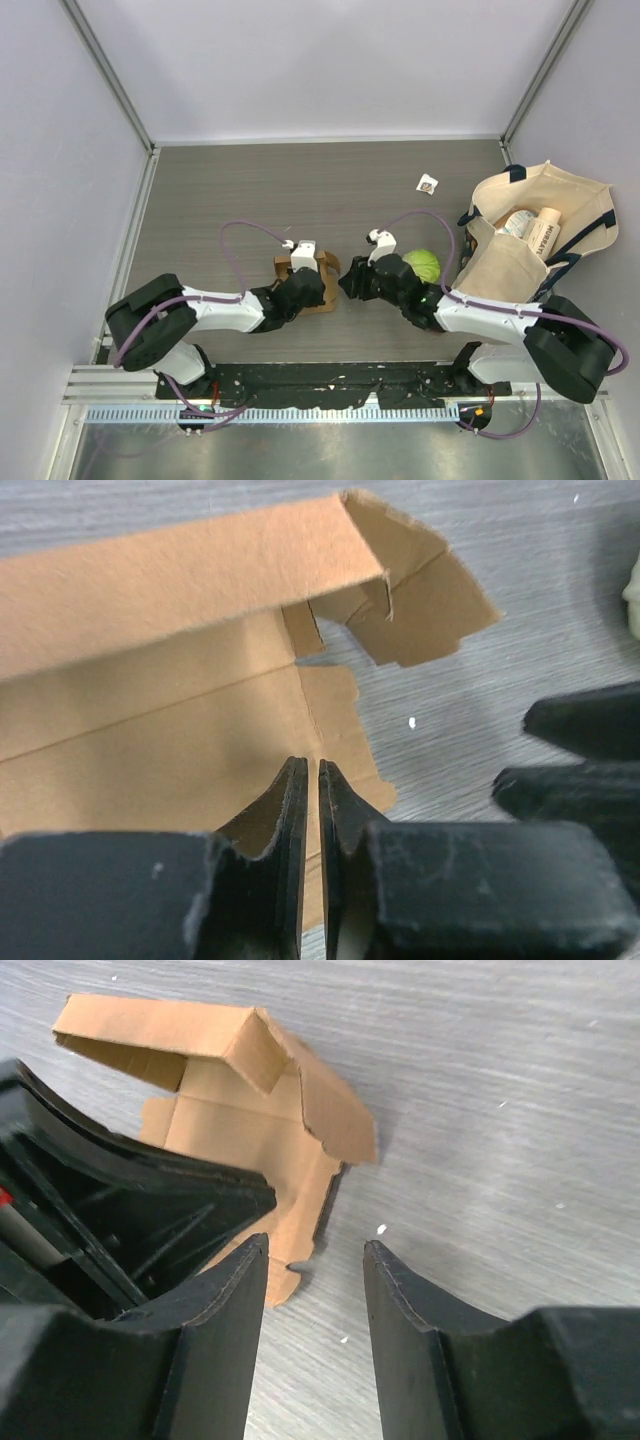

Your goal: Fold the paper box

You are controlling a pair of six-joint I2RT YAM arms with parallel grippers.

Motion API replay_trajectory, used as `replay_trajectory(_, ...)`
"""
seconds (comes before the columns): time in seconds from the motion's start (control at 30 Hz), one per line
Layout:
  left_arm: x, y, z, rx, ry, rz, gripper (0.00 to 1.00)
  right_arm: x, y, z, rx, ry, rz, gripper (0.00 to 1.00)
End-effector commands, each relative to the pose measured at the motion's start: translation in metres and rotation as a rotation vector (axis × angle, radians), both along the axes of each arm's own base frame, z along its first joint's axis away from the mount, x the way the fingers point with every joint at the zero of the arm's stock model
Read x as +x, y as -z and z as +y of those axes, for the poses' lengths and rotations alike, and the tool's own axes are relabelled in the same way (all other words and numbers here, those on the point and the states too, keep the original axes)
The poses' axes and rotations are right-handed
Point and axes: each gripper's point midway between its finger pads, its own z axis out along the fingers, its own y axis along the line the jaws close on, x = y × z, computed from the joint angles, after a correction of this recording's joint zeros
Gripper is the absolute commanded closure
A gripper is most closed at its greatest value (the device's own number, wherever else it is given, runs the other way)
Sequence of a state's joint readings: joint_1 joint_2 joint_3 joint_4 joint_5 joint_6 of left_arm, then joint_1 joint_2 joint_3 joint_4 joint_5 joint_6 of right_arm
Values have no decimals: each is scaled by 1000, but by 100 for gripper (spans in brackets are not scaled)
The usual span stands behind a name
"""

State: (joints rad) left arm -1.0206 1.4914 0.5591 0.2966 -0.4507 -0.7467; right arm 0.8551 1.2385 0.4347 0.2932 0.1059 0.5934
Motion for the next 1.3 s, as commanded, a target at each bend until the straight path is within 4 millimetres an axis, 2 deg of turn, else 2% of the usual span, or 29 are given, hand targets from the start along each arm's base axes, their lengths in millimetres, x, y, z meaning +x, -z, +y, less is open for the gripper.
replay_trajectory(0.0,7,-10,-26,-99,35,-15,89,18,-6,-16,-181,-2,-104,54)
replay_trajectory(0.13,9,-16,-35,-146,38,-17,90,26,-3,-11,-218,-16,-126,57)
replay_trajectory(0.23,10,-21,-34,-156,28,-27,90,31,1,-6,-223,-19,-124,57)
replay_trajectory(0.37,13,-20,-36,-142,27,-27,90,34,9,1,-225,-35,-120,57)
replay_trajectory(0.5,16,-15,-39,-130,28,-24,90,40,8,7,-234,-42,-134,57)
replay_trajectory(0.9,8,24,-28,-103,20,33,94,58,3,19,-262,-38,-172,57)
replay_trajectory(1.07,2,32,-22,-103,22,45,96,64,4,25,-269,-49,-192,58)
replay_trajectory(1.27,-3,37,-13,-119,28,54,98,67,7,29,-276,-56,-199,66)
